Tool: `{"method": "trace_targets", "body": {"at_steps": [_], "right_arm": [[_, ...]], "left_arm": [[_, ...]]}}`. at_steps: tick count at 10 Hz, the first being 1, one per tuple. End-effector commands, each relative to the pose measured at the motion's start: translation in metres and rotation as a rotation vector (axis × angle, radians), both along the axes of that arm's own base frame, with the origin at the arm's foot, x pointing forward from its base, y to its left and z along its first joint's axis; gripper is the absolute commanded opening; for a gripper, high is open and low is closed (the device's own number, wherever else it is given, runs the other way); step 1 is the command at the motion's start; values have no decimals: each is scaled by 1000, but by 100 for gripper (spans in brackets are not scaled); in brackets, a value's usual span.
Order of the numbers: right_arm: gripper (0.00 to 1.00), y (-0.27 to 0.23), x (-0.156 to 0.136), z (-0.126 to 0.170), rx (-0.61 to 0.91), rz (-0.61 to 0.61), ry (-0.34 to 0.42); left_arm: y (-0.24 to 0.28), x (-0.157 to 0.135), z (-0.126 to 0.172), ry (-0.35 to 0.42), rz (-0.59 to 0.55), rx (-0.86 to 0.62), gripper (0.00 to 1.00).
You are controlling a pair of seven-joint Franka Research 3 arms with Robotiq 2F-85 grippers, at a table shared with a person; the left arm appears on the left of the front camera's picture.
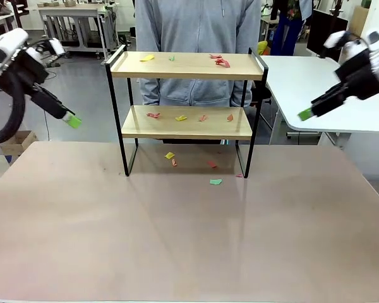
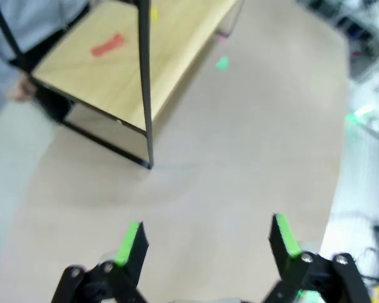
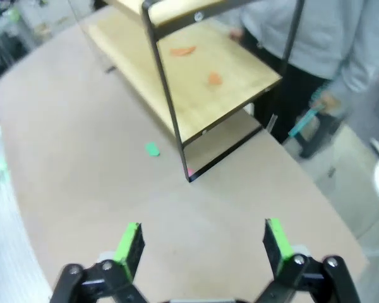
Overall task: Clean the shelf.
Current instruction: Pick up the Duster handed by the human.
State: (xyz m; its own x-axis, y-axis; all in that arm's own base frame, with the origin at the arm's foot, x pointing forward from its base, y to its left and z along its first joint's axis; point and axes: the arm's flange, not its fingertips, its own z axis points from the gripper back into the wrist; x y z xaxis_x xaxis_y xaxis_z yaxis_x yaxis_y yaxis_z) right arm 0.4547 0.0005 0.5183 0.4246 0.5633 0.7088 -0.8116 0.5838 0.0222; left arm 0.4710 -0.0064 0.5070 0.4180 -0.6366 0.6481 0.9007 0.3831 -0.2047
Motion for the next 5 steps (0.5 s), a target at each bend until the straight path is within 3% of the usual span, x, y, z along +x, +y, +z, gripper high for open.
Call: {"method": "trace_targets", "body": {"at_steps": [1, 2, 3, 4, 5], "right_arm": [[100, -35, 55, -28, 77, 233, 35], [100, -48, 65, -41, 116, 259, -9], [100, -56, 68, -57, 112, 253, -82], [100, -60, 66, -66, 137, 225, -109], [100, -52, 38, -39, 118, 235, -65]], "left_arm": [[31, 58, -29, 22, -177, -140, 100], [37, 64, -39, -46, -237, -216, 100], [39, 71, -54, -77, -217, -250, 100], [43, 74, -62, -129, -224, -329, 100], [39, 60, -65, -146, -212, -256, 100]]}}
